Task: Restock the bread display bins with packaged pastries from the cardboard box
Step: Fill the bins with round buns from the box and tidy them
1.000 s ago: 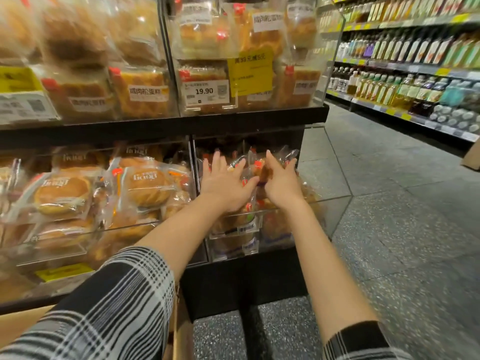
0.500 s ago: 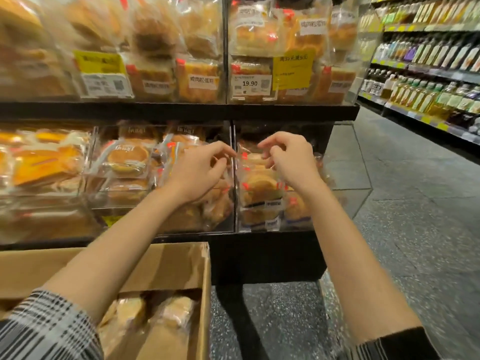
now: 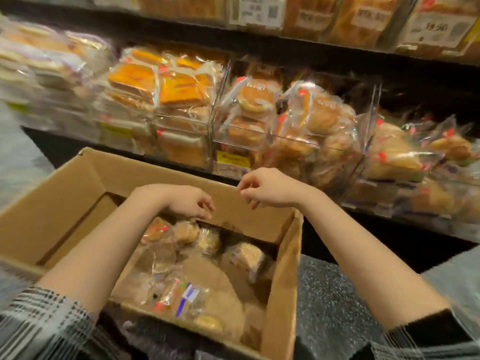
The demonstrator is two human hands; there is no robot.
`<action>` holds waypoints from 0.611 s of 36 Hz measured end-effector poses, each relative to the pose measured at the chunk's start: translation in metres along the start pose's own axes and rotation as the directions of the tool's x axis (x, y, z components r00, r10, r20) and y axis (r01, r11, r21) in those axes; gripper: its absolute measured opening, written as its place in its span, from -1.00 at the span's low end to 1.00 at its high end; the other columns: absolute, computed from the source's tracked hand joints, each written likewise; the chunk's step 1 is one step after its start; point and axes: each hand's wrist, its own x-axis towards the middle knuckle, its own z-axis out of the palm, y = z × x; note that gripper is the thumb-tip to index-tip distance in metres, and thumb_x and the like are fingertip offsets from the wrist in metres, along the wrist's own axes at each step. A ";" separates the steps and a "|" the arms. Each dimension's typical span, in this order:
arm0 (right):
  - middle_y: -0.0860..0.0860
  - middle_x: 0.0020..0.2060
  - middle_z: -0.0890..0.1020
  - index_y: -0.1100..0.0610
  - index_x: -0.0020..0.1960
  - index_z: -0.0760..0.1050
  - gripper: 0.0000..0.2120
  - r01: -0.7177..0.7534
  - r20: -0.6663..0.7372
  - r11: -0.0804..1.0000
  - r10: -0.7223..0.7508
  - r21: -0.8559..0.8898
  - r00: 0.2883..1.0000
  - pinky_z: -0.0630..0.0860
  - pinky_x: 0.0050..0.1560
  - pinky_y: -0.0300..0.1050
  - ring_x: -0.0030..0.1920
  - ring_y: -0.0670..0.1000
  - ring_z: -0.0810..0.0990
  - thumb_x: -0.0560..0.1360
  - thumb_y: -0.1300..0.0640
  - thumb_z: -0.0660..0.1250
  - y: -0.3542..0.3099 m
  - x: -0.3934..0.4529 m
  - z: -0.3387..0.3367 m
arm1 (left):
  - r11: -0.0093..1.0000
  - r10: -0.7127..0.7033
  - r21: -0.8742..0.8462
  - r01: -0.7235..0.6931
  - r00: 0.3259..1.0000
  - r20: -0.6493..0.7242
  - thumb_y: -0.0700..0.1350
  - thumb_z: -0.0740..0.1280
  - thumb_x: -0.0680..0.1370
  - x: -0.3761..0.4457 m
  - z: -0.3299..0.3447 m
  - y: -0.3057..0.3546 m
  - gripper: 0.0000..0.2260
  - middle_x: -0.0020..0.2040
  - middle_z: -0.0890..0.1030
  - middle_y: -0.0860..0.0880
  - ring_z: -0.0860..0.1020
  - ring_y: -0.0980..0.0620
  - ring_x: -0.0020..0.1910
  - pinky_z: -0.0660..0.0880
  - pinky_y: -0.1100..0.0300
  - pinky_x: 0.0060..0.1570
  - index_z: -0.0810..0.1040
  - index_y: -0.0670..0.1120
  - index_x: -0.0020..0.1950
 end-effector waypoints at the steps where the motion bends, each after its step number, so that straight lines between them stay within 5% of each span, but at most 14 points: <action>1: 0.02 -0.09 0.60 0.17 0.19 0.52 -0.78 -0.010 0.046 1.000 0.011 -0.028 0.999 0.60 -0.06 -0.14 -0.12 0.00 0.65 0.61 0.15 0.20 0.001 0.010 0.010 | 0.999 -0.037 0.015 0.037 0.999 0.018 0.00 0.26 0.60 0.003 0.004 -0.013 -0.71 0.10 0.52 0.09 0.51 0.09 -0.03 0.42 0.22 0.15 0.47 0.00 0.32; 4: -0.03 -0.10 0.57 0.15 0.24 0.51 -0.75 -0.056 0.187 0.989 0.081 -0.137 0.979 0.53 -0.17 -0.24 -0.17 -0.06 0.58 0.60 0.12 0.25 0.008 0.038 0.042 | 0.983 -0.135 0.127 0.129 0.990 0.039 0.01 0.28 0.58 0.008 0.013 -0.042 -0.69 0.20 0.54 -0.01 0.52 -0.03 0.14 0.44 0.08 0.22 0.48 0.00 0.32; 9: 0.07 0.11 0.60 0.18 0.25 0.52 -0.69 -0.172 0.337 0.923 0.293 -0.344 0.895 0.52 0.11 -0.07 0.09 0.08 0.57 0.55 0.09 0.32 0.035 0.077 0.097 | 0.968 -0.166 0.203 0.146 0.983 0.084 0.00 0.24 0.61 0.016 0.027 -0.067 -0.63 0.29 0.51 -0.05 0.49 -0.09 0.23 0.41 0.08 0.24 0.42 -0.04 0.40; 14: 0.08 -0.04 0.53 0.25 0.14 0.53 -0.74 -0.206 0.384 0.822 0.449 -0.531 0.807 0.45 -0.14 -0.18 -0.07 0.04 0.50 0.56 0.09 0.31 0.061 0.094 0.138 | 0.968 -0.179 0.202 0.148 0.973 0.145 0.04 0.23 0.61 0.029 0.039 -0.079 -0.58 0.29 0.52 -0.08 0.49 -0.09 0.24 0.41 0.09 0.23 0.36 -0.04 0.44; 18: 0.09 0.08 0.47 0.20 0.34 0.42 -0.59 -0.244 0.419 0.786 0.531 -0.568 0.736 0.47 0.15 -0.09 0.06 0.05 0.48 0.56 0.02 0.28 0.078 0.101 0.170 | 0.968 -0.186 0.201 0.153 0.970 0.154 0.03 0.21 0.62 0.035 0.044 -0.087 -0.59 0.32 0.48 -0.06 0.46 -0.07 0.24 0.38 0.10 0.21 0.34 -0.04 0.45; 22: 0.09 0.19 0.49 0.20 0.40 0.31 -0.34 -0.315 0.302 0.787 0.522 -0.530 0.798 0.52 0.12 -0.06 0.15 0.10 0.51 0.45 -0.10 0.41 0.097 0.105 0.201 | 0.966 -0.211 0.188 0.177 0.962 0.176 -0.02 0.19 0.63 0.036 0.051 -0.094 -0.61 0.31 0.45 -0.06 0.41 0.00 0.07 0.33 0.20 0.05 0.32 -0.04 0.46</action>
